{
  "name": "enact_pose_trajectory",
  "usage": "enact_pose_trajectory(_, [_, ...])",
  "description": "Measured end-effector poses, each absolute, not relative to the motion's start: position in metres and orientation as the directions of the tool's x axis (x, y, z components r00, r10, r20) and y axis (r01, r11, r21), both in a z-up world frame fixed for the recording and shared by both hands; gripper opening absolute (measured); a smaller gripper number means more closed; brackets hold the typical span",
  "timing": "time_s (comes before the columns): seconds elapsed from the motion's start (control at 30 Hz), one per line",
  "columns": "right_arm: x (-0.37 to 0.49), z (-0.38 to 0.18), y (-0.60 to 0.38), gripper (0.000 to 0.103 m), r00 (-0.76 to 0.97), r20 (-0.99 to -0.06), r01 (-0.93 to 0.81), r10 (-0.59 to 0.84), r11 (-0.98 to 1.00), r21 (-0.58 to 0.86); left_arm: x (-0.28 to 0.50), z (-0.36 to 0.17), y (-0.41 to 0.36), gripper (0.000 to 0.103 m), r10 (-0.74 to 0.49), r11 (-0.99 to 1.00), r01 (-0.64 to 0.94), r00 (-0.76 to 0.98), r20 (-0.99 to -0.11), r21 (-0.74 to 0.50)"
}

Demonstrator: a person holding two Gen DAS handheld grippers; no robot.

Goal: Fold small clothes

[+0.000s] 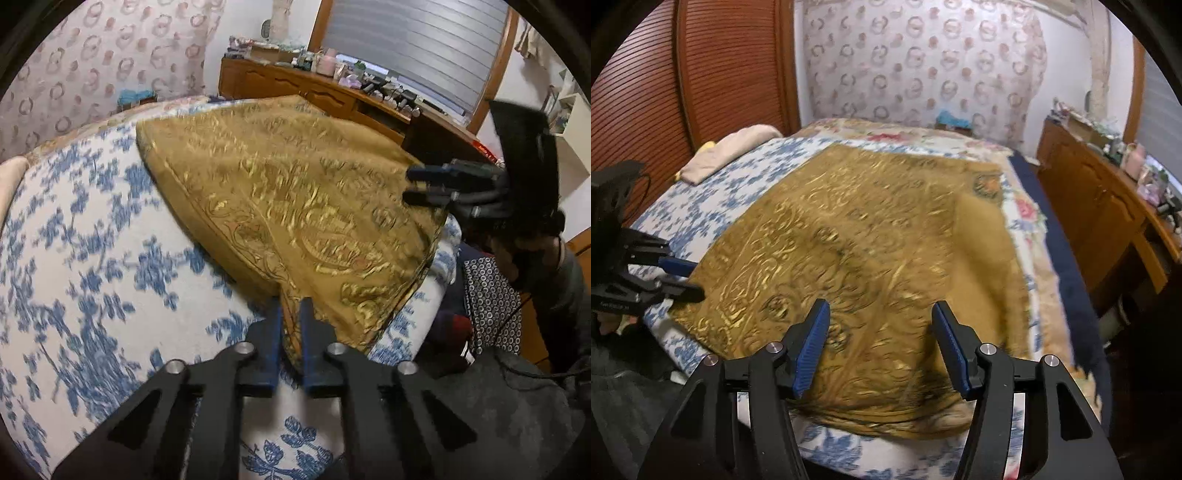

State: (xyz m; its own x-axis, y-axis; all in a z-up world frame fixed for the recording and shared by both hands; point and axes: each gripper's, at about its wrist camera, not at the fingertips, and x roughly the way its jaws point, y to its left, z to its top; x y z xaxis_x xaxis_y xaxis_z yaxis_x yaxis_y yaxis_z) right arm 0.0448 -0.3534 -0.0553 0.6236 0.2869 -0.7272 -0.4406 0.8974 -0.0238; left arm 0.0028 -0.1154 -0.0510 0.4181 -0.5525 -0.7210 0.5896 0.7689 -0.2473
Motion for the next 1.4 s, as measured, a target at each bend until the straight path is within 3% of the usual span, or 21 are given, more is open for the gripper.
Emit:
enact_pose_trajectory(0.3, [0.036, -0.043, -0.344, 0.059, 0.594, -0.716, -0.488, 0.367, 0.872, 0.042, 0.033, 0.019, -0.127, 0.002, -0.606, 0.755, 0.618, 0.532, -0.591, -0.218])
enact_pose_trajectory(0.6, [0.019, -0.019, -0.333, 0.064, 0.616, -0.682, -0.535, 0.394, 0.845, 0.004, 0.088, 0.031, -0.142, 0.002, -0.581, 0.783, 0.589, 0.576, -0.574, -0.202])
enact_pose_trajectory(1.03, [0.047, -0.065, -0.354, 0.063, 0.603, -0.751, -0.481, 0.268, 0.874, -0.075, 0.098, 0.031, -0.139, 0.002, -0.554, 0.809, 0.555, 0.614, -0.562, -0.192])
enact_pose_trajectory(1.1, [0.05, -0.067, -0.358, 0.054, 0.611, -0.75, -0.473, 0.251, 0.876, -0.093, 0.099, 0.031, -0.136, 0.002, -0.554, 0.812, 0.549, 0.615, -0.562, -0.199])
enact_pose_trajectory(1.17, [0.052, -0.065, -0.361, 0.035, 0.617, -0.746, -0.472, 0.251, 0.876, -0.095, 0.099, 0.032, -0.135, 0.002, -0.552, 0.814, 0.546, 0.617, -0.56, -0.2])
enact_pose_trajectory(1.27, [0.059, -0.058, -0.368, 0.016, 0.627, -0.731, -0.471, 0.271, 0.879, -0.079, 0.097, 0.034, -0.135, 0.002, -0.542, 0.82, 0.541, 0.627, -0.559, -0.189])
enact_pose_trajectory(1.4, [0.068, -0.039, -0.373, 0.009, 0.669, -0.686, -0.451, 0.286, 0.89, -0.068, 0.1, 0.039, -0.128, 0.002, -0.524, 0.833, 0.524, 0.645, -0.556, -0.177])
